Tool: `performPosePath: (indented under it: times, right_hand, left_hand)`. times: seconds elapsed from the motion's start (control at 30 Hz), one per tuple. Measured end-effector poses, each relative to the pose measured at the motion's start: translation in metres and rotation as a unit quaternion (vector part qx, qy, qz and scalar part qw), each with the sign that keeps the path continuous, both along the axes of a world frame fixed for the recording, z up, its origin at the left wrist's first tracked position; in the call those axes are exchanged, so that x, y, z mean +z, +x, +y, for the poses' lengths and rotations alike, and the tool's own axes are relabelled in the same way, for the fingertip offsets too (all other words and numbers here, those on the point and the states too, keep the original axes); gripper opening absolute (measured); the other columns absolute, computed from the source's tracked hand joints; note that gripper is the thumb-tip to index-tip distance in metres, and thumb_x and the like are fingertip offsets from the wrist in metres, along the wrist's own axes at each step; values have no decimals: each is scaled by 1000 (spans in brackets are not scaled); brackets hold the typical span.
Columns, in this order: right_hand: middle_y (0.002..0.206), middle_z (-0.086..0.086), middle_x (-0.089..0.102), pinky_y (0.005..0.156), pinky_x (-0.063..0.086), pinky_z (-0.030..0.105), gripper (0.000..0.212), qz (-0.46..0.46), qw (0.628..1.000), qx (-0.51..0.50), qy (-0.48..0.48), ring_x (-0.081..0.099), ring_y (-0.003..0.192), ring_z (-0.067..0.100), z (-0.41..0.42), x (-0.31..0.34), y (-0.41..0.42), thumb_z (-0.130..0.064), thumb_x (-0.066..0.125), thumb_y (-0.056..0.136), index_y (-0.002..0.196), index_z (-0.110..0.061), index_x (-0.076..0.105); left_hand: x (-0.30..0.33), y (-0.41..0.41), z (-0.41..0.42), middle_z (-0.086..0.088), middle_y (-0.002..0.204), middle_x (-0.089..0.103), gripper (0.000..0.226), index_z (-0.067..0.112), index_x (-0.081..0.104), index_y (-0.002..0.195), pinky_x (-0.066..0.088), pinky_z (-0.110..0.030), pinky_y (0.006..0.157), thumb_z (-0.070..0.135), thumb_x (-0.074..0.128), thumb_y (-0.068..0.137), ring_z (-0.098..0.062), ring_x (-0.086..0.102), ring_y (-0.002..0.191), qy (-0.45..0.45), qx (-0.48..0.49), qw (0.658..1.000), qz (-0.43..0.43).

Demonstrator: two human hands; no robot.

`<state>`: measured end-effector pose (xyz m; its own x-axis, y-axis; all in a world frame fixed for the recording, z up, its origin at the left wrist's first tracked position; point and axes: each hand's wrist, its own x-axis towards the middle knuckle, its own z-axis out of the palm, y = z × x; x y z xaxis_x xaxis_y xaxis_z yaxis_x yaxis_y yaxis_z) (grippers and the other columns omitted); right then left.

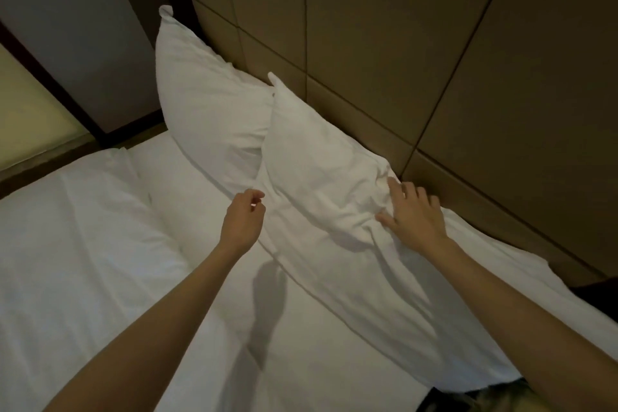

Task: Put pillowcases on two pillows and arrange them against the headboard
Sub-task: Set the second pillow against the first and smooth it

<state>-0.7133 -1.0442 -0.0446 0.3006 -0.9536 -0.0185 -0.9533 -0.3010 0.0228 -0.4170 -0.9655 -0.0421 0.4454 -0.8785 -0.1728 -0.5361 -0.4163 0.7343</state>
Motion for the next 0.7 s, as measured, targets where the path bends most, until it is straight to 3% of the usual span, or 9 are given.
performPosePath:
  times: [0.1, 0.17, 0.27, 0.33, 0.37, 0.47, 0.57, 0.7]
  right_hand:
    - [133, 8, 50, 91, 39, 44, 81, 45, 998, -38, 26, 50, 115, 30, 17, 10, -17, -69, 44, 83, 144, -20, 24]
    - [138, 9, 45, 94, 37, 46, 93, 84, 990, -79, 78, 47, 120, 31, 27, 15, -32, -72, 50, 77, 148, -22, 16]
    - [139, 12, 43, 97, 36, 47, 97, 124, 975, -128, 130, 48, 121, 33, 42, 16, -50, -60, 62, 76, 148, -22, 11]
    - [130, 12, 51, 93, 43, 42, 80, 137, 980, -99, 106, 56, 112, 32, 50, 11, -56, -49, 61, 83, 145, -19, 20]
    - [124, 12, 54, 88, 46, 39, 71, 136, 984, -71, 93, 59, 106, 31, 52, 8, -55, -45, 60, 86, 142, -18, 26]
    - [115, 12, 58, 70, 44, 35, 53, 89, 991, -35, 90, 62, 97, 32, 50, 19, -58, -36, 52, 93, 138, -18, 31]
    - [109, 12, 61, 65, 38, 36, 45, 58, 995, 3, 77, 62, 93, 34, 40, 43, -59, -25, 42, 97, 140, -19, 30]
    - [95, 10, 62, 57, 33, 34, 40, 55, 997, 43, -8, 61, 80, 33, 37, 81, -56, -14, 39, 95, 135, -18, 36]
  left_hand:
    - [12, -12, -28, -10, 133, 53, 36, 13, 54, 129, 43, -42, 101, 18, 46, 94, -30, 54, 119, -29, -78, 992, -96]
    - [24, -23, -48, -7, 145, 45, 43, 17, 48, 136, 37, -44, 105, 23, 51, 94, -31, 45, 129, -50, -179, 956, -228]
    - [36, -42, -80, -1, 161, 23, 68, 22, 30, 148, 22, -45, 115, 27, 63, 88, -29, 21, 147, -70, -342, 837, -421]
    - [37, -55, -100, 0, 164, 9, 87, 24, 13, 153, 13, -46, 119, 29, 67, 85, -28, 8, 151, -45, -402, 760, -508]
    - [37, -57, -108, -1, 164, 7, 92, 24, 7, 153, 12, -46, 119, 31, 68, 84, -29, 7, 151, -21, -410, 742, -530]
    - [33, -77, -114, -5, 155, 29, 84, 21, 8, 153, 26, -45, 113, 28, 61, 88, -31, 28, 141, 46, -410, 725, -552]
    - [27, -88, -100, -7, 136, 53, 48, 14, 35, 139, 41, -39, 98, 23, 50, 94, -29, 52, 122, 95, -413, 704, -570]
    - [59, -76, -109, -11, 127, 61, 47, 14, 33, 143, 46, -38, 83, 16, 41, 96, -35, 61, 111, 52, -321, 771, -547]
